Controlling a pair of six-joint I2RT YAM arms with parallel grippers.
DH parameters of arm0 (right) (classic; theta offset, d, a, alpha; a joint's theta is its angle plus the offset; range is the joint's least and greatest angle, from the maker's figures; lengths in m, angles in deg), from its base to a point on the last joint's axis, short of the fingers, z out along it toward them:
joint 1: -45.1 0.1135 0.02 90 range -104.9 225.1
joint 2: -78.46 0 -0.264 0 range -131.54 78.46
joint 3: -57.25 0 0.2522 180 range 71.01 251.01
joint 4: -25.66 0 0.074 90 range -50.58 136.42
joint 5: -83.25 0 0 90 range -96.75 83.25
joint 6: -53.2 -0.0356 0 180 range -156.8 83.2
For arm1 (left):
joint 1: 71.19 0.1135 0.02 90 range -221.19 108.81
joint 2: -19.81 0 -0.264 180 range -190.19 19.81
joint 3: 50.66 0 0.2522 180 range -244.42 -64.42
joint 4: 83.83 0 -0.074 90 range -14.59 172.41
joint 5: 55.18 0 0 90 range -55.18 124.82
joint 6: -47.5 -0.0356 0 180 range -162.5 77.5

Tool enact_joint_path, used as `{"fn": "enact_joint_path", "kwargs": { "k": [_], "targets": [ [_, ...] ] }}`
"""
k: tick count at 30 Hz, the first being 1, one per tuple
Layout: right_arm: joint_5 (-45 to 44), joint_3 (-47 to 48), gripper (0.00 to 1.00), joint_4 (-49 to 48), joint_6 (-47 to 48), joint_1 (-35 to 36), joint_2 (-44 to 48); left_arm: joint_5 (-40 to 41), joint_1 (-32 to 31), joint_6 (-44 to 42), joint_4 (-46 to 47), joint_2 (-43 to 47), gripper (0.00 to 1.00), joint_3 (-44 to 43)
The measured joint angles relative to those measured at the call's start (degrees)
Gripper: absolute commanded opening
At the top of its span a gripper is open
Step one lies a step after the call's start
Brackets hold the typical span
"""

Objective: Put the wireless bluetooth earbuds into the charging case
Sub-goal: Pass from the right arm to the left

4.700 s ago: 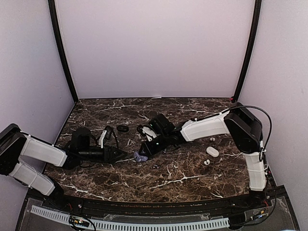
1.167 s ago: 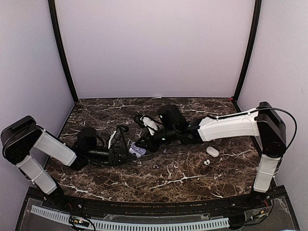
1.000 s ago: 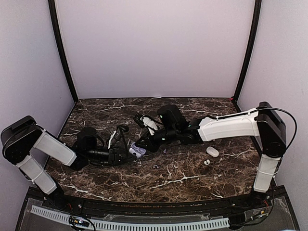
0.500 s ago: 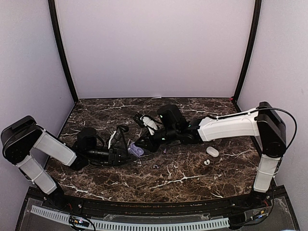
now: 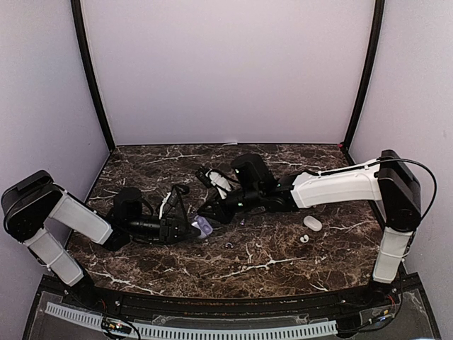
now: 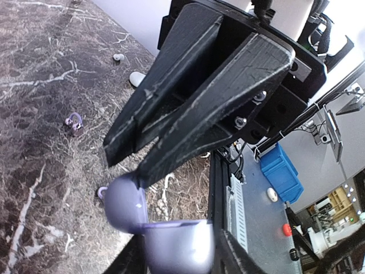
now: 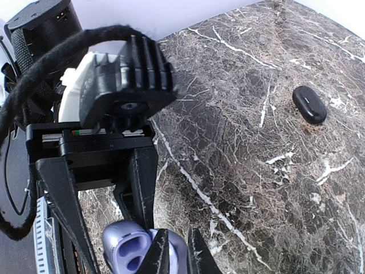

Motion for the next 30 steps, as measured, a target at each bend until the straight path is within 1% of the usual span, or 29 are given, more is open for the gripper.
{"fn": "enact_joint_path", "kwargs": {
  "k": [8,14,18,24,30],
  "targets": [
    [0.26,0.00,0.12,-0.31,0.07,0.11,0.00,-0.04,0.00,-0.04,0.02,0.00,0.30,0.00],
    [-0.15,-0.11,0.16,-0.46,0.02,0.24,0.00,-0.02,0.00,-0.02,0.00,-0.09,0.29,0.00],
    [-1.36,-1.79,0.18,-1.18,-0.15,0.26,0.92,0.09,0.00,-0.04,0.00,-0.09,0.29,0.02],
    [-4.00,-8.39,0.20,-3.98,-0.61,0.26,6.62,0.68,0.00,-0.79,0.31,1.51,0.29,2.27],
    [-7.80,-14.43,0.20,-5.95,-0.79,-0.04,13.44,1.44,0.00,-3.78,0.92,8.52,0.29,5.42]
  ]
}}
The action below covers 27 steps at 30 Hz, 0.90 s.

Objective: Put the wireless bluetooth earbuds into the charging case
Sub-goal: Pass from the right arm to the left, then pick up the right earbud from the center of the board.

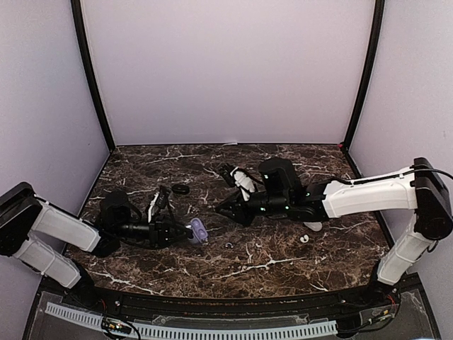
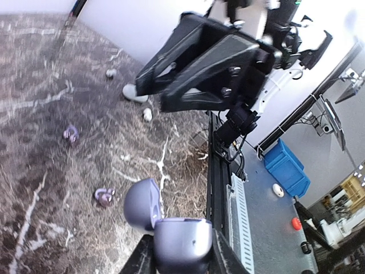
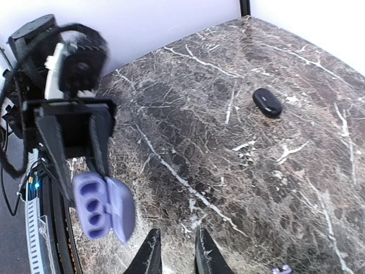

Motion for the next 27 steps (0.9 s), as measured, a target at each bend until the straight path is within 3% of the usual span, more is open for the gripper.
{"fn": "enact_joint_path", "kwargs": {
  "k": [6,13,19,22,27],
  "targets": [
    [-4.74,-5.55,0.21,-0.50,-0.22,-0.50,6.45,2.71,0.00,-5.49,0.00,11.89,0.28,2.36],
    [-9.64,-9.01,0.22,0.59,-2.73,-1.86,9.22,5.22,0.00,-10.95,-1.53,19.56,0.28,3.21],
    [-12.74,-9.07,0.22,5.38,-7.41,-5.68,8.94,6.86,0.00,-13.03,2.43,21.18,0.27,5.79],
    [-13.99,-9.07,0.30,7.37,-9.60,-7.17,8.92,7.67,0.00,-13.51,5.03,20.20,0.27,6.93],
    [-14.23,-8.57,0.30,10.75,-13.35,-8.72,8.46,8.48,0.00,-14.14,9.20,17.62,0.27,6.93]
  ]
}}
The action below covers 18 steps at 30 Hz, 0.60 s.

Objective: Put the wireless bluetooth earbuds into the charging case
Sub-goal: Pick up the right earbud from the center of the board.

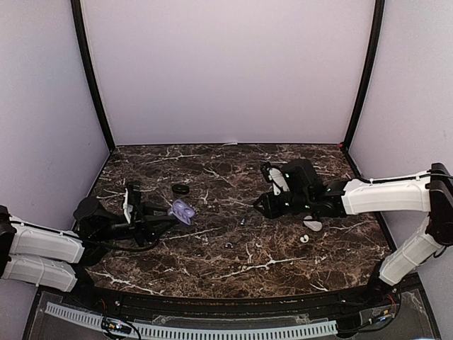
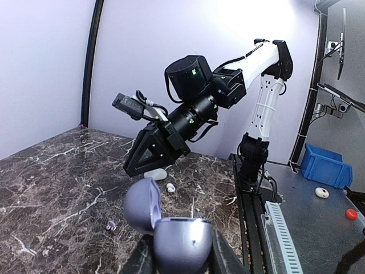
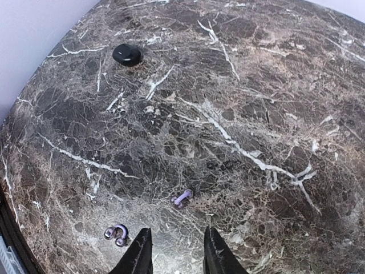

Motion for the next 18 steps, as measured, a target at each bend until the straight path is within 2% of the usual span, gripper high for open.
{"fn": "enact_joint_path", "kwargs": {
  "k": [10,18],
  "targets": [
    [0.44,6.67,0.26,9.09,-3.91,-1.75,-9.51,0.96,0.00,-2.60,7.74,-8.85,0.26,2.19],
    [0.74,10.88,0.24,12.37,-5.68,-1.75,-14.19,0.94,0.00,-3.37,9.73,-9.92,0.26,2.75]
  ]
}}
